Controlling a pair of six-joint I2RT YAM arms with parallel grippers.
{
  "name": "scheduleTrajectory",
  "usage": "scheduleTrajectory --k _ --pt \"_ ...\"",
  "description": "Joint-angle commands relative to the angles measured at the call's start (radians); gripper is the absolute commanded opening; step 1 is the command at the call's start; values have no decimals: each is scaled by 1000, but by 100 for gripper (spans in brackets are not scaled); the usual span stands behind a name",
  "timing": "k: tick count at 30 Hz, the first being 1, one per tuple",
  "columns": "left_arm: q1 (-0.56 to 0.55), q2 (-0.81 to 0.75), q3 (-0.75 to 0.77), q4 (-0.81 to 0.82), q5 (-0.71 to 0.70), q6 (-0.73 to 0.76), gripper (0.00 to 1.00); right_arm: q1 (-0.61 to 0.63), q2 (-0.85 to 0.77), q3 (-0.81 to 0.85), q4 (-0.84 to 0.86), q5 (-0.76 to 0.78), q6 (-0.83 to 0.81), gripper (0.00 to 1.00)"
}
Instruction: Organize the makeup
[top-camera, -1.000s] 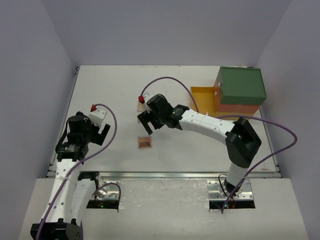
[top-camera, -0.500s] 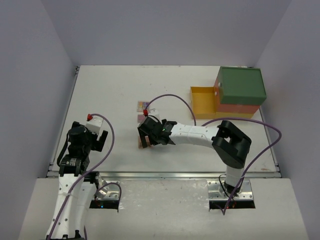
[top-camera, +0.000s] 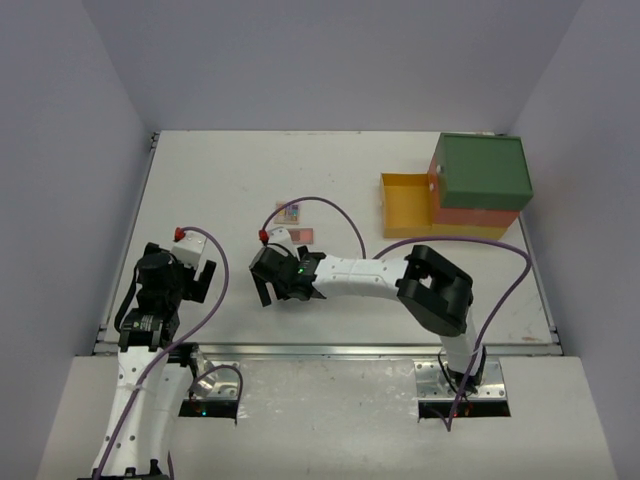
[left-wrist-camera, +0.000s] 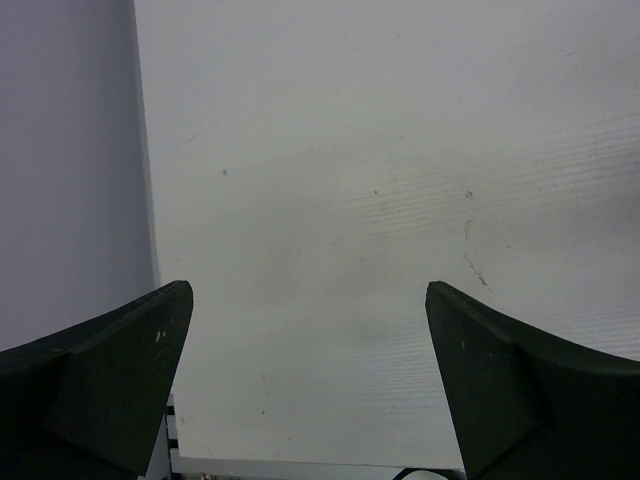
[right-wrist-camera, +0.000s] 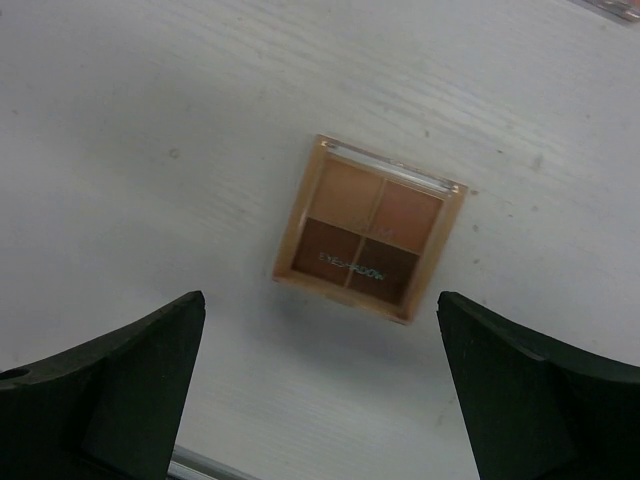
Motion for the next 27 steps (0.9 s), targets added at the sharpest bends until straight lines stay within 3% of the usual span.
scheduleTrajectory --k 1,9,14,17,24,27 --pt "9 -1 -4 48 6 -10 100 0 45 81 -60 106 106 99" --pt "10 1 -2 45 20 -2 100 -1 141 108 -56 130 148 99" --pt "9 6 -3 45 22 -2 100 -15 184 107 -56 67 141 94" --pt "7 5 -3 45 18 -3 100 -31 177 55 -41 32 180 84" --pt "9 7 -3 47 13 -8 100 -34 134 -4 -16 56 97 42" --pt "9 0 -5 48 6 -10 100 -35 116 -9 -14 53 37 38"
